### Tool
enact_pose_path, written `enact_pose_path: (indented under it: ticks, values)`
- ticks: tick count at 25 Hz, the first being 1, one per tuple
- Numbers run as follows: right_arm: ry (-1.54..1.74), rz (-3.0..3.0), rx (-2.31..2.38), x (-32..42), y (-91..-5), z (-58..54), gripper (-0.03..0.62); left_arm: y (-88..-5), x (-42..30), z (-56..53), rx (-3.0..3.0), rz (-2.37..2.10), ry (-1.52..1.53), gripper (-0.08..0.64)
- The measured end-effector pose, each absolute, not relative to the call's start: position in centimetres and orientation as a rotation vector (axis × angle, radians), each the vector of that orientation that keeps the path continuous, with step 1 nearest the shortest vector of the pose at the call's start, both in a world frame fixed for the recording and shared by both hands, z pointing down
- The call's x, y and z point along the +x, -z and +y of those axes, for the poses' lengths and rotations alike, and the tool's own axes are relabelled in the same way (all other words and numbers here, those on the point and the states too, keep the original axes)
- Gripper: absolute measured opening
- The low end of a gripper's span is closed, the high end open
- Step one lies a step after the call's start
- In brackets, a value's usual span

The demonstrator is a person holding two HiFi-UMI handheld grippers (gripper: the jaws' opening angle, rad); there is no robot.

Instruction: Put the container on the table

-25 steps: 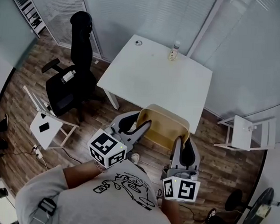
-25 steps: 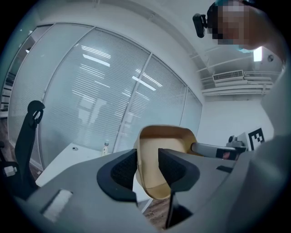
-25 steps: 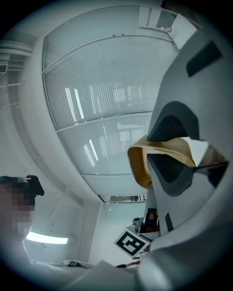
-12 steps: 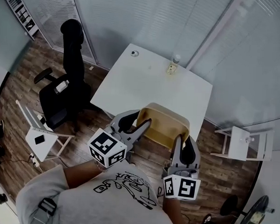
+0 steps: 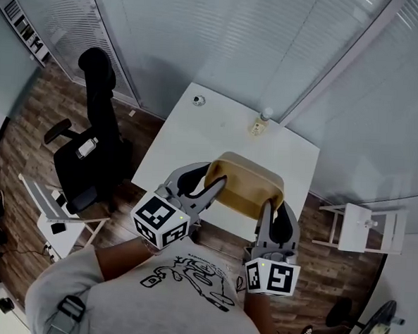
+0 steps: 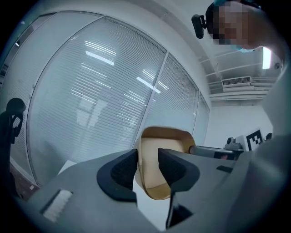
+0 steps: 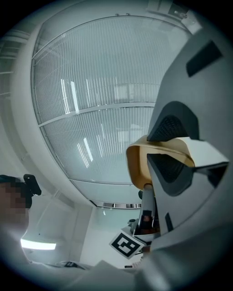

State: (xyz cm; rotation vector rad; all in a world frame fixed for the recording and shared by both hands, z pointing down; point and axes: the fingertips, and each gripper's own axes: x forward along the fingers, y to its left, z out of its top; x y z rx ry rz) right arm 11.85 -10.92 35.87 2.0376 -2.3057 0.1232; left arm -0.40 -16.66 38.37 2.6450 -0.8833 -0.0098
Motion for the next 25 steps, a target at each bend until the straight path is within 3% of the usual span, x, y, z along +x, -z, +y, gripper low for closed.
enact_pose_path:
  ticks: [25]
  values:
    - [-0.132, -2.305, 2.057, 14.7, -35.9, -16.6, 0.077, -38.0, 2.3, -22.2, 2.646, -0.883, 0.015, 0.143]
